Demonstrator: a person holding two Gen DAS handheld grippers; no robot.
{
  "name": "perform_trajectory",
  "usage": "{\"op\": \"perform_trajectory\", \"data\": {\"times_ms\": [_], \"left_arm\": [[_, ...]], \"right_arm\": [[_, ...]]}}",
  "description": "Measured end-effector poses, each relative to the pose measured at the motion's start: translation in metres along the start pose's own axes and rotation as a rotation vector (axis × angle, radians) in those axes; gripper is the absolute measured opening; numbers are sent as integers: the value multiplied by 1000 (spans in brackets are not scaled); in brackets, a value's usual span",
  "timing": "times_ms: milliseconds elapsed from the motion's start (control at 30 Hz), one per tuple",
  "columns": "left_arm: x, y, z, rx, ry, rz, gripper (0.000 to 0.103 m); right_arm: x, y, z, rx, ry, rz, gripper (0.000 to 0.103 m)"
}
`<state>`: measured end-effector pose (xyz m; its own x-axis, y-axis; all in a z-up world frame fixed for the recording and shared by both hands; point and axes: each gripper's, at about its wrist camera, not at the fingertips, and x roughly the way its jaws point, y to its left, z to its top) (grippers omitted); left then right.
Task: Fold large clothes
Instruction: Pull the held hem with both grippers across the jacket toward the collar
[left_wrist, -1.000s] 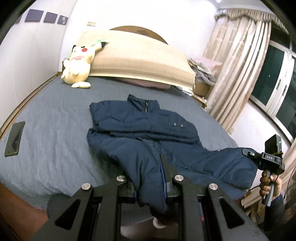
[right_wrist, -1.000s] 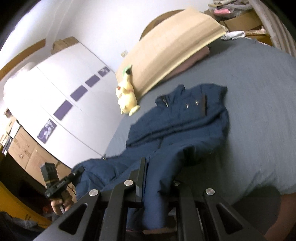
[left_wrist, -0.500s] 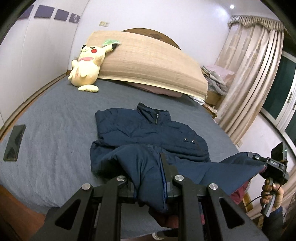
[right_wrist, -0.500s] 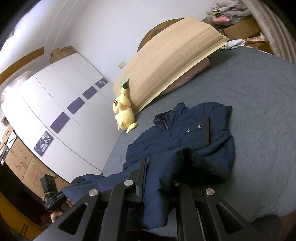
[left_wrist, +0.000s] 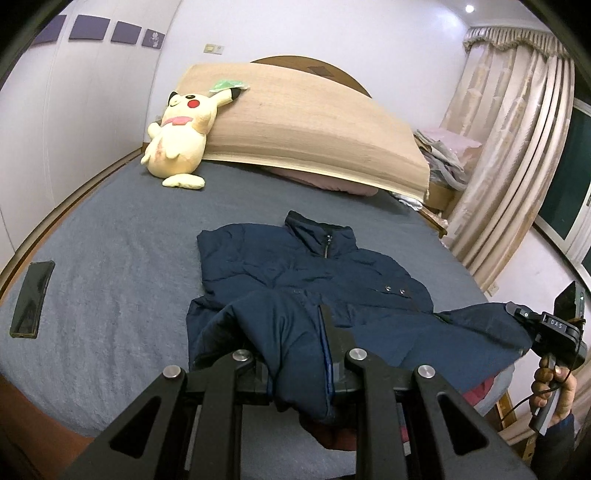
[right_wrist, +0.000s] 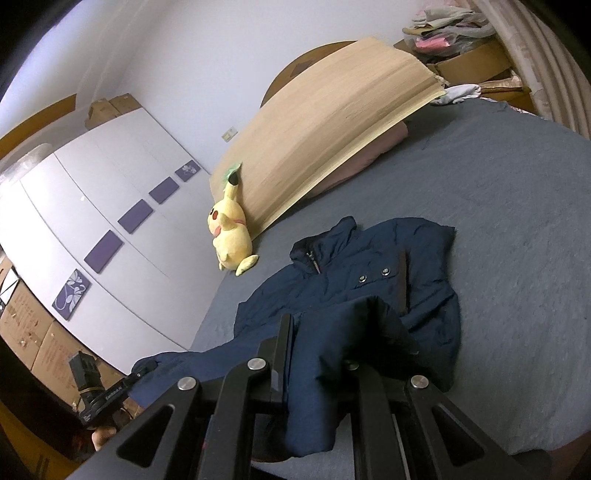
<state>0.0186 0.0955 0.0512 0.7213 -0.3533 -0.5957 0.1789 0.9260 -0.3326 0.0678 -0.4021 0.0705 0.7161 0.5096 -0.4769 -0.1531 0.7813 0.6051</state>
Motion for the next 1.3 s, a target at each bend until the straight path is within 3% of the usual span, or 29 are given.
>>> {"op": "perform_trajectory", "data": {"times_ms": [700,1300], "left_arm": [[44,-2,21,41,11,73,20],[52,0,22,44,25,99,20]], "right_arm": [[38,-4,22,-16,-24,-90,10],[48,2,28,-39,-11,-115,10]]}}
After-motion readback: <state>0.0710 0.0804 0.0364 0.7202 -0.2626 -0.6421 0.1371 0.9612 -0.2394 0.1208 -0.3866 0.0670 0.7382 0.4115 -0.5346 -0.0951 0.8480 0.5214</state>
